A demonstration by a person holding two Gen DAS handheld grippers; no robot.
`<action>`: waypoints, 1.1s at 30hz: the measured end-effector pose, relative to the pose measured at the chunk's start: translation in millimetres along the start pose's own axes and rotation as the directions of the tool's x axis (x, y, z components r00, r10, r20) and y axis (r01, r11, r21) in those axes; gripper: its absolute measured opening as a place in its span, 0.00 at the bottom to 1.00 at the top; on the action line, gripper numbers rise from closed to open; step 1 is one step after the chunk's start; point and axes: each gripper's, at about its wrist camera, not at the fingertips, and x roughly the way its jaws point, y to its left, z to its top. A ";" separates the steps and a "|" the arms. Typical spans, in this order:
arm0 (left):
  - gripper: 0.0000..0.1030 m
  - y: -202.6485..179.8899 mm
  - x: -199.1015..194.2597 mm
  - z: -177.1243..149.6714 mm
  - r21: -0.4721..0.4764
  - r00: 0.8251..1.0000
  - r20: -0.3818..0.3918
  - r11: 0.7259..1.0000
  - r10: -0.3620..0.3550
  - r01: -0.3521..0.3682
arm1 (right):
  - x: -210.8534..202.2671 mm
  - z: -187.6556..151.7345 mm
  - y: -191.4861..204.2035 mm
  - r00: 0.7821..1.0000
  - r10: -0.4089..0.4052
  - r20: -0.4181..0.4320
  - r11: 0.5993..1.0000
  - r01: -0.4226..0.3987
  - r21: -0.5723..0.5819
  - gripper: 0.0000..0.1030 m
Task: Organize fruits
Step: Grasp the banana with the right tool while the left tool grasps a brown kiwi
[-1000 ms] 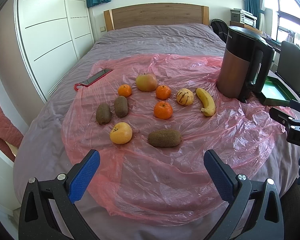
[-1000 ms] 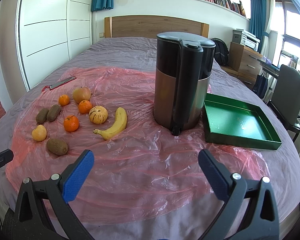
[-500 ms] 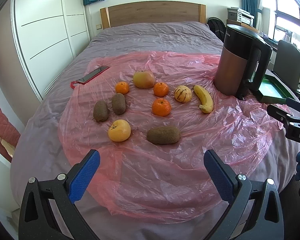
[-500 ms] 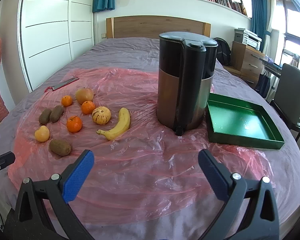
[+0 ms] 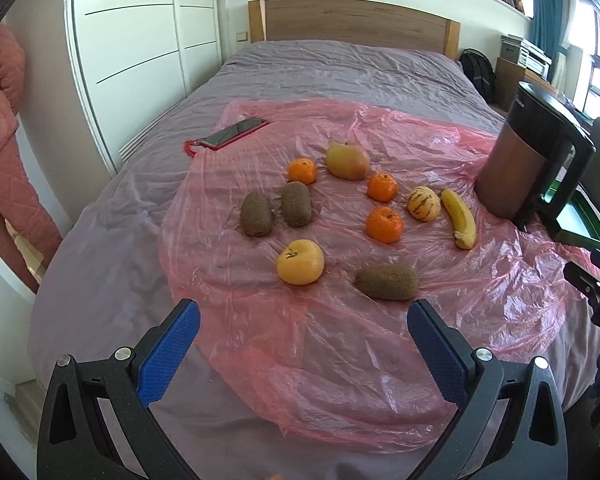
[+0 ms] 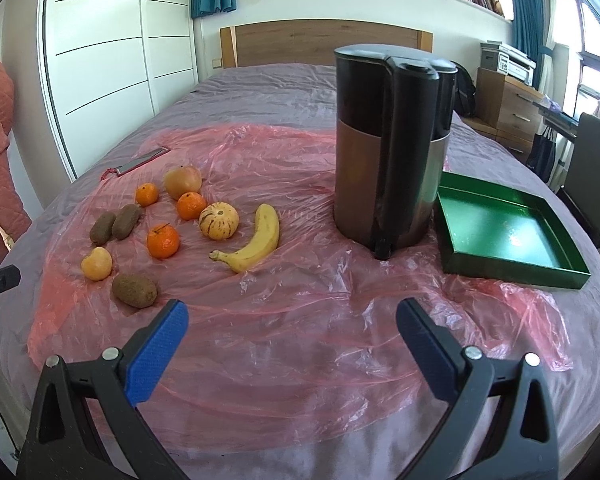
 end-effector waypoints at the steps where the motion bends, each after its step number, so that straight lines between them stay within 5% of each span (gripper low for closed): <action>1: 0.99 2.3 3.1 0.3 -0.009 1.000 -0.010 1.000 -0.004 0.004 | 2.4 0.7 1.6 1.000 0.008 -0.004 1.000 -0.008 -0.001 1.00; 10: 0.96 -30.0 41.5 -2.7 -0.063 0.985 -0.132 0.993 -0.109 0.101 | 37.0 16.5 14.0 0.994 0.091 -0.058 0.995 -0.092 -0.026 1.00; 14: 0.85 -40.8 66.5 0.8 -0.205 0.959 -0.218 0.969 -0.183 0.138 | 62.4 31.6 21.5 0.988 0.127 -0.089 0.991 -0.130 -0.033 1.00; 19: 0.65 -35.7 97.7 9.1 -0.426 0.918 -0.307 0.899 -0.250 0.102 | 94.5 50.5 31.6 0.978 0.165 -0.126 0.984 -0.172 -0.054 1.00; 25: 0.59 -36.0 127.8 16.9 -0.627 0.880 -0.348 0.778 -0.324 0.038 | 133.8 63.5 32.3 0.964 0.184 -0.192 0.979 -0.196 -0.047 1.00; 33: 0.59 -47.0 156.9 19.7 -0.733 0.865 -0.388 0.675 -0.318 -0.081 | 174.9 70.0 23.9 0.944 0.184 -0.274 0.981 -0.192 -0.004 0.84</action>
